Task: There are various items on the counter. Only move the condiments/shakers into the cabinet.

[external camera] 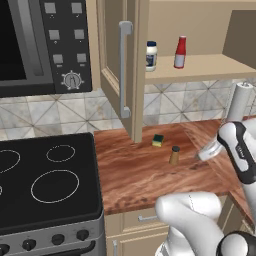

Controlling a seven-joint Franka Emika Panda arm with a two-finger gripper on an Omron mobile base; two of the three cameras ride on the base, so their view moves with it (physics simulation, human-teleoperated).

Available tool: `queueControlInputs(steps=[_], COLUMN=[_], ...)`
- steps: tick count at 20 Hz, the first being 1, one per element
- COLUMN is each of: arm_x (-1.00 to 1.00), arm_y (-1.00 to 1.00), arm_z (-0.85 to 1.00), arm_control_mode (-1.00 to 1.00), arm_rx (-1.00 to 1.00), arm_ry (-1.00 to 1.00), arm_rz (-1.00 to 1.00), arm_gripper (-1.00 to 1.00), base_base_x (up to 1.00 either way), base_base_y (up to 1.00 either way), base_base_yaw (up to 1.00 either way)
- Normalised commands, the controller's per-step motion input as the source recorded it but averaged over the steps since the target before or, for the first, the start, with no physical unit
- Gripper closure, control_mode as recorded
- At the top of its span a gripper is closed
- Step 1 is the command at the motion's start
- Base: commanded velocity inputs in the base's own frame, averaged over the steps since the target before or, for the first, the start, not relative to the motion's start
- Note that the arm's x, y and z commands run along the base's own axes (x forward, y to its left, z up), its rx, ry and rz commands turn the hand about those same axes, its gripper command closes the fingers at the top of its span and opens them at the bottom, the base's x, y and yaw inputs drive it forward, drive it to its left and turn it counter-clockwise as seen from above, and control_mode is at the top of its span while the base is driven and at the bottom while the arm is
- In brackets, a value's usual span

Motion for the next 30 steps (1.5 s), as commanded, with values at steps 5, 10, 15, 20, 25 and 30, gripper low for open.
queueControlInputs(steps=[5,10,15,20,25,30], arm_x=[0.02,0.00,0.00,0.00,0.19,0.36], arm_y=[0.00,0.00,-0.01,0.00,0.05,0.08], arm_z=[-0.10,0.00,0.00,0.00,-0.01,-0.10], arm_control_mode=[-1.00,-1.00,-1.00,-1.00,-1.00,-1.00], arm_rx=[0.10,0.15,0.21,0.05,0.00,0.00], arm_ry=[-0.03,-0.10,-0.14,-0.05,0.02,0.06], arm_rz=[0.20,0.18,0.14,0.02,0.00,0.00], arm_gripper=[-1.00,-1.00,-1.00,-1.00,-1.00,-1.00], base_base_x=[0.00,0.00,0.00,0.00,0.00,0.00], base_base_y=[0.00,0.00,0.00,0.00,0.00,0.00], base_base_yaw=[0.00,0.00,0.00,0.00,0.00,0.00])
